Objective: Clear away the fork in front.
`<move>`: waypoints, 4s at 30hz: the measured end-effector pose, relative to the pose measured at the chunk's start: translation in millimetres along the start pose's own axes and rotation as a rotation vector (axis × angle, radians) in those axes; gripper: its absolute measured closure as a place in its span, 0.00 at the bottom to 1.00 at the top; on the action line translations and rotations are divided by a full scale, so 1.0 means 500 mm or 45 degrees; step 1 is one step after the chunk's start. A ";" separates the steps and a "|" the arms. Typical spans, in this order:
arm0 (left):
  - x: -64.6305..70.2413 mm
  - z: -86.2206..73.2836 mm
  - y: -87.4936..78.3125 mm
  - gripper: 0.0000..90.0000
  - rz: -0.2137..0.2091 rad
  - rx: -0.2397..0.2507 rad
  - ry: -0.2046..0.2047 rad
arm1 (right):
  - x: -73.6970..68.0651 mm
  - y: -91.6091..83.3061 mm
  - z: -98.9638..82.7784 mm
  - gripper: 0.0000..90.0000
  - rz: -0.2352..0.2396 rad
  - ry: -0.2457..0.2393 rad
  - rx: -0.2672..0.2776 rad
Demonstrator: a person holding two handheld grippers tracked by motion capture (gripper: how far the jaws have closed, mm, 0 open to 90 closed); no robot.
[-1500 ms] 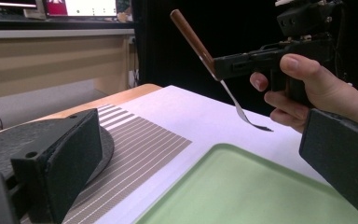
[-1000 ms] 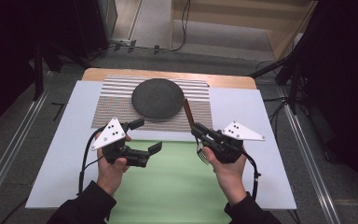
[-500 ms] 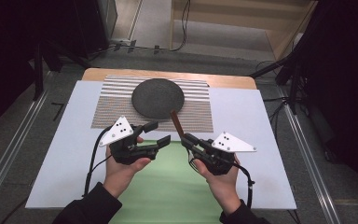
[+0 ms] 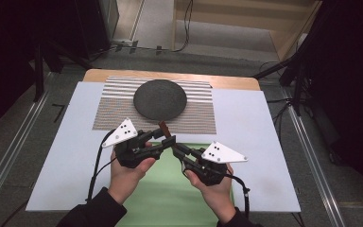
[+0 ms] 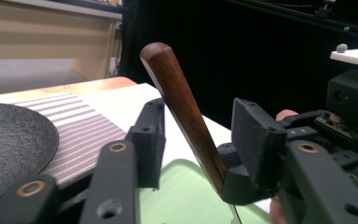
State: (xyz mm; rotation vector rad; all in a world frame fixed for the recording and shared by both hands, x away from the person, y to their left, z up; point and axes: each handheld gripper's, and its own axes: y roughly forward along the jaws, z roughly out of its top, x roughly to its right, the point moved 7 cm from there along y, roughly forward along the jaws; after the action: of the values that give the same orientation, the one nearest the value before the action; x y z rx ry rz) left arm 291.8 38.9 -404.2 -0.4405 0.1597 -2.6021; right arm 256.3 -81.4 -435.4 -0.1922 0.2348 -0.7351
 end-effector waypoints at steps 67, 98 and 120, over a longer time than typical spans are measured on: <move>-0.036 -0.032 -0.088 0.89 -0.196 -0.052 -0.085 | 0.243 -0.185 -0.069 0.00 -0.449 0.074 0.092; -0.059 -0.070 -0.129 0.89 -0.333 -0.117 -0.231 | 0.335 -0.277 -0.138 0.00 -0.594 0.126 0.093; -0.101 -0.150 -0.136 0.89 -0.412 -0.285 -0.411 | 0.344 -0.272 -0.153 0.00 -0.621 0.123 0.069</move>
State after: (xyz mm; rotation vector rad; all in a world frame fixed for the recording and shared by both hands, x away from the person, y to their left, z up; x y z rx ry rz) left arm 277.7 125.2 -475.6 -1.0338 0.2904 -2.7876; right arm 271.7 -304.2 -498.5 -0.1640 0.2628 -1.2354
